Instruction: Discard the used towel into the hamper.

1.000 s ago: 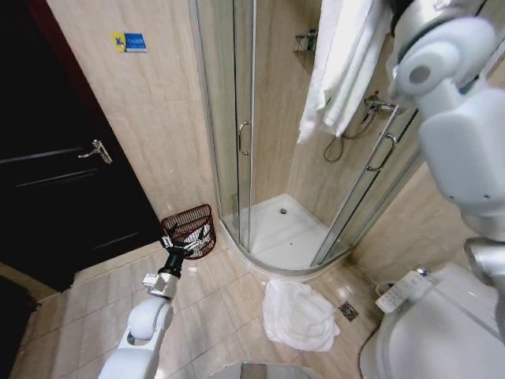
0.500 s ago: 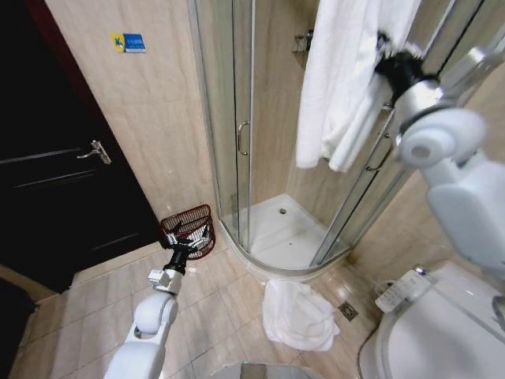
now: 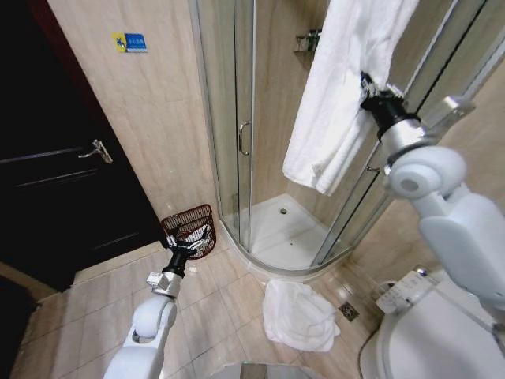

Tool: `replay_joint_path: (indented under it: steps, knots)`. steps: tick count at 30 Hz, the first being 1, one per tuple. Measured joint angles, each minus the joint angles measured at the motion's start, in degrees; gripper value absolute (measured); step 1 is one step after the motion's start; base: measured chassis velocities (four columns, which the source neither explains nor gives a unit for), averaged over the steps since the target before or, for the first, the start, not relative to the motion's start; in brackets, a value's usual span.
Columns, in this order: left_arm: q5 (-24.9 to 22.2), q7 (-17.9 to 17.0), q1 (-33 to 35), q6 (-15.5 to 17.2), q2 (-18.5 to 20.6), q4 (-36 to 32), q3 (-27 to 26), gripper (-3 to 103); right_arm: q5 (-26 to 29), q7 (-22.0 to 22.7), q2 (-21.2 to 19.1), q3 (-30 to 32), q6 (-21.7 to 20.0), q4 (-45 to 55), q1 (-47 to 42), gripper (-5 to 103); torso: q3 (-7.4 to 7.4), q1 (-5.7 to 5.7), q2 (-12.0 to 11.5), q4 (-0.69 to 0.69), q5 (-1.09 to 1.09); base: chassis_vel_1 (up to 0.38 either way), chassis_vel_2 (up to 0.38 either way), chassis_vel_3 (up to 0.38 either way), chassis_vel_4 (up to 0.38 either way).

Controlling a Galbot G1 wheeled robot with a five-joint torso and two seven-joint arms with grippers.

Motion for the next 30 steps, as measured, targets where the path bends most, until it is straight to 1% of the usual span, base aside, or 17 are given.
replay_joint_path:
  steps: [1,3,4,7,12,15,17,21,24,25,28,30]
  knots:
    - [0.0,0.0,0.0,0.0,0.0,0.0,0.0,100,0.0,0.0,0.0,0.0,0.0,0.0,0.0,8,0.0,0.0,0.0,0.0,0.0,0.0,0.0,0.0,0.0]
    - [-0.4,0.0,-0.1,0.7,-0.1,-0.7,0.3,100,-0.2,-0.6,-0.5,2.3,0.0,1.0,-4.2,8,0.0,0.0,0.0,-0.01,0.0,0.0,0.0,0.0,0.0]
    - [-0.4,0.0,-0.1,0.7,-0.1,-0.7,0.3,100,-0.2,-0.6,-0.5,2.3,0.0,1.0,-4.2,8,0.0,0.0,0.0,-0.01,0.0,0.0,0.0,0.0,0.0]
    - [-0.4,0.0,-0.1,0.9,-0.2,-0.8,0.3,100,-0.6,-0.8,-0.5,4.9,0.0,2.1,-7.9,8,0.0,0.0,0.0,-0.01,-0.01,0.0,0.0,0.0,0.0]
    - [-0.4,0.0,0.3,0.7,-0.1,-0.8,0.1,100,-1.5,-1.1,-0.1,6.8,0.2,3.0,-11.0,8,0.0,0.0,0.0,0.0,-0.01,0.0,0.0,0.0,0.0]
    - [-0.4,0.0,0.6,0.4,-0.1,-0.8,0.1,100,-3.1,-1.9,1.0,9.4,0.3,4.0,-14.7,8,0.0,-0.01,0.0,0.0,-0.02,0.0,0.0,0.0,0.0]
    - [-0.4,0.0,0.6,0.4,-0.2,-0.9,0.2,100,-3.6,-2.2,1.3,10.0,0.3,4.3,-15.8,8,0.0,0.0,0.0,0.0,0.0,0.0,0.0,0.0,0.0]
    - [-0.5,0.0,0.6,1.3,-0.7,-1.7,1.0,100,-4.8,-2.8,2.2,11.9,0.6,5.1,-19.1,8,0.0,0.0,0.0,0.0,-0.01,0.0,0.0,0.0,0.0]
    - [-0.2,0.3,0.4,1.7,-0.9,-2.1,1.7,100,-6.2,-3.3,3.6,14.1,0.9,6.7,-23.9,8,0.0,0.0,0.0,0.0,-0.02,0.0,0.0,0.0,0.0]
    - [-0.2,0.3,0.4,1.7,-0.9,-2.1,1.7,100,-6.2,-3.3,3.6,14.1,0.9,6.7,-23.9,8,0.0,0.0,0.0,0.0,-0.02,0.0,0.0,0.0,0.0]
    - [0.0,0.4,0.4,1.7,-0.9,-2.1,1.6,100,-8.4,-3.9,5.1,15.2,1.3,8.0,-28.5,8,0.0,0.0,0.0,-0.01,0.0,0.0,0.0,0.0,0.0]
    - [0.0,0.4,0.5,1.7,-0.9,-2.1,1.5,100,-9.4,-4.1,5.7,15.4,1.5,8.3,-29.8,8,0.0,0.0,0.0,-0.01,0.0,0.0,0.0,0.0,0.0]
